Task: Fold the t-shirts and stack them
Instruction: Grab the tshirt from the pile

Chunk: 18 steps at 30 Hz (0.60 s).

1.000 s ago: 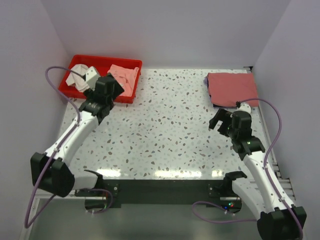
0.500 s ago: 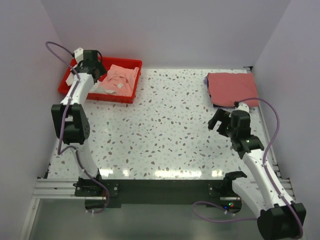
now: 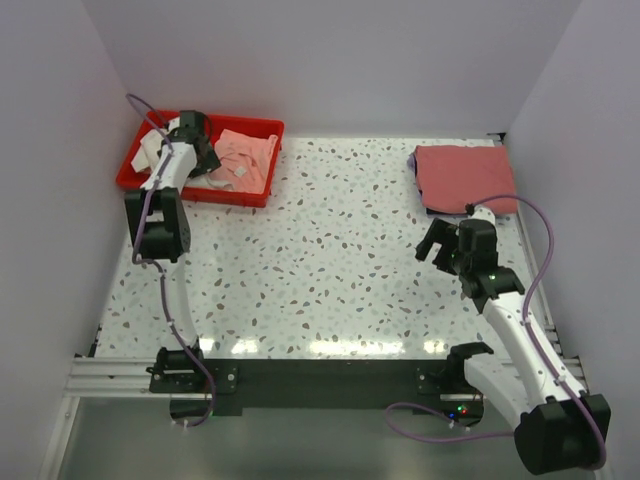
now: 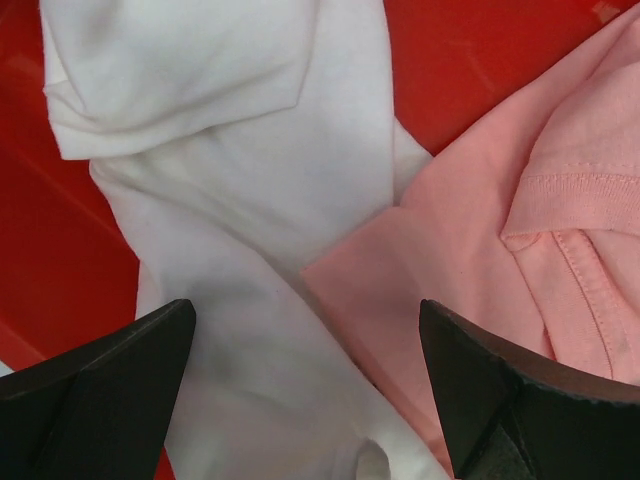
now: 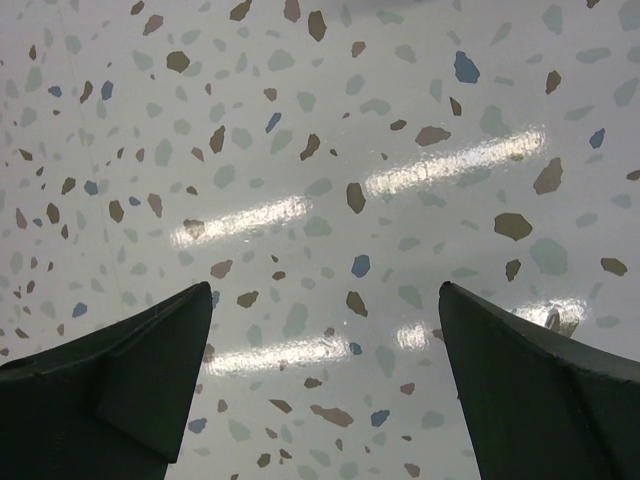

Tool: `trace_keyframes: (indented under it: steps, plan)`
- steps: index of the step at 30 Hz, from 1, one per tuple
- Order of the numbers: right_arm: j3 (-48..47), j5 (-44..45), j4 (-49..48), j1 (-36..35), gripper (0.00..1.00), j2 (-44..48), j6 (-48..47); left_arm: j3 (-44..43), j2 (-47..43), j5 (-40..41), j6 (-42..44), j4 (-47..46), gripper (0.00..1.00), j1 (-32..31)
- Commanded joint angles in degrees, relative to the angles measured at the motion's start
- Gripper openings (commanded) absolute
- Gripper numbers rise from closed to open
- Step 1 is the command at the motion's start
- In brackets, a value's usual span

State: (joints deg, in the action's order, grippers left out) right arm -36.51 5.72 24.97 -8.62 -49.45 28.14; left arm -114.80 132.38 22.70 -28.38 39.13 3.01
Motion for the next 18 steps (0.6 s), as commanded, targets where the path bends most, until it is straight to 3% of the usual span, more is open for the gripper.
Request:
trace_keyframes:
  steps: [1,8,14,16,18]
  plan:
    - [-0.8,2.0,-0.4,0.0,0.99,0.2,0.2,-2.5,1.0,-1.2,1.3,1.7,0.99,0.7]
    - [-0.8,3.3,0.1,0.0,0.99,0.2,0.4,-3.0,2.9,-3.1,2.5,-1.2,0.86,0.7]
    - [-0.9,4.5,0.3,-0.1,0.99,0.1,0.6,-3.5,4.7,-4.1,2.9,-1.8,0.82,0.8]
    - [-1.0,4.7,0.4,0.0,0.99,0.0,0.7,-3.2,5.5,-5.0,3.5,-2.4,0.74,0.8]
    - [-1.1,5.0,0.5,0.0,0.99,0.1,0.7,-3.1,6.0,-5.3,3.6,-2.8,0.44,0.8]
